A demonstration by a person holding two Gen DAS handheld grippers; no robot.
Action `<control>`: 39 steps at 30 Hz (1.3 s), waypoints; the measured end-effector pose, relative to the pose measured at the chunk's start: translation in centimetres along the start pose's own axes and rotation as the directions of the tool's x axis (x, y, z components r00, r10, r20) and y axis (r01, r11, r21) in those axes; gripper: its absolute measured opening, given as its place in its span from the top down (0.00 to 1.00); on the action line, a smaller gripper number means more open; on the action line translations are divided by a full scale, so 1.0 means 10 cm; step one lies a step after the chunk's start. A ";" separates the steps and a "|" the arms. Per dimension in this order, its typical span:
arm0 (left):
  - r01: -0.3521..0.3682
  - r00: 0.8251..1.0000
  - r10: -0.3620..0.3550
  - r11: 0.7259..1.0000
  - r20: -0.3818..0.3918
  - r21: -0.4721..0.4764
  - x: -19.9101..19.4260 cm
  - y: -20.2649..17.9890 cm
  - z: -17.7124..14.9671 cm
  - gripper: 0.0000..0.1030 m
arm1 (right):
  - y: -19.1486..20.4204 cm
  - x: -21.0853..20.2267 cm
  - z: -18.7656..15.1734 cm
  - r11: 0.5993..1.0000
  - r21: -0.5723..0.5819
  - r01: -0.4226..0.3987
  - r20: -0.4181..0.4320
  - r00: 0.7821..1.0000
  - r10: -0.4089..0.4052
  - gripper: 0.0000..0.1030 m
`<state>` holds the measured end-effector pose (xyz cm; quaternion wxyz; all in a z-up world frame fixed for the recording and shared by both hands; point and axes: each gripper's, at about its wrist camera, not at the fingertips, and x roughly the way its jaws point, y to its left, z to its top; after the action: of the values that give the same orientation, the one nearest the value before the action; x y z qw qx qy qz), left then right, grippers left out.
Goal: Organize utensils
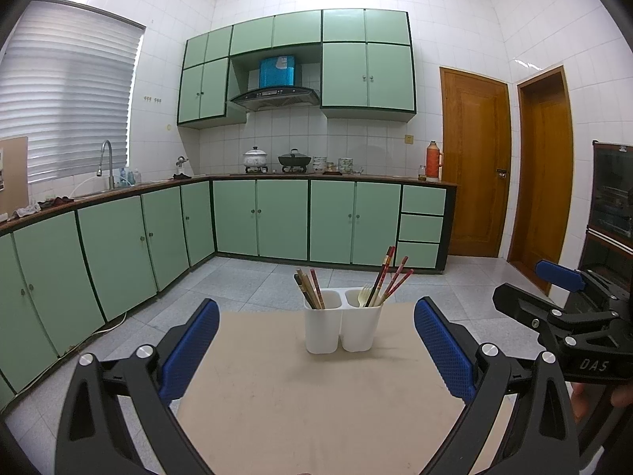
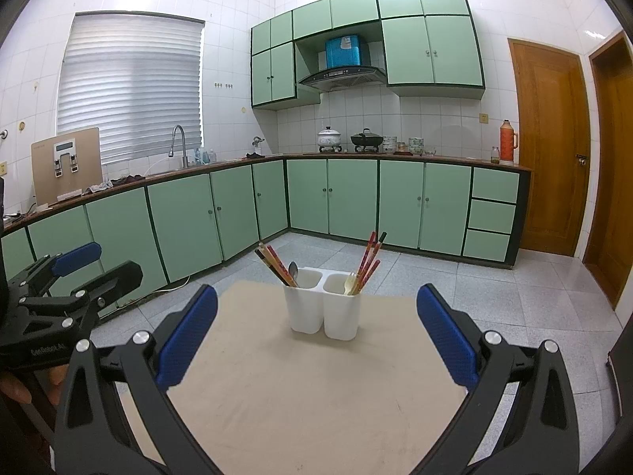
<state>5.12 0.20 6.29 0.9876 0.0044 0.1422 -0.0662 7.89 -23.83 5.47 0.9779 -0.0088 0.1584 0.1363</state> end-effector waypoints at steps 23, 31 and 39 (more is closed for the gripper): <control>0.006 1.000 -0.006 1.000 -0.003 -0.003 0.03 0.00 -0.02 0.06 | 0.00 0.01 -0.02 1.000 -0.001 0.000 -0.003 1.000 0.000 0.05; 0.003 1.000 -0.003 1.000 -0.004 -0.002 0.03 0.00 -0.02 0.06 | 0.00 0.01 -0.01 1.000 -0.001 0.001 -0.004 1.000 -0.001 0.05; 0.007 1.000 -0.007 1.000 -0.007 -0.008 0.03 0.00 -0.03 0.06 | -0.01 0.05 -0.05 1.000 0.000 0.003 -0.010 1.000 -0.003 0.05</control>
<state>5.36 0.14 5.92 0.9869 0.0000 0.1460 -0.0689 8.24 -23.83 4.81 0.9773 -0.0096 0.1634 0.1347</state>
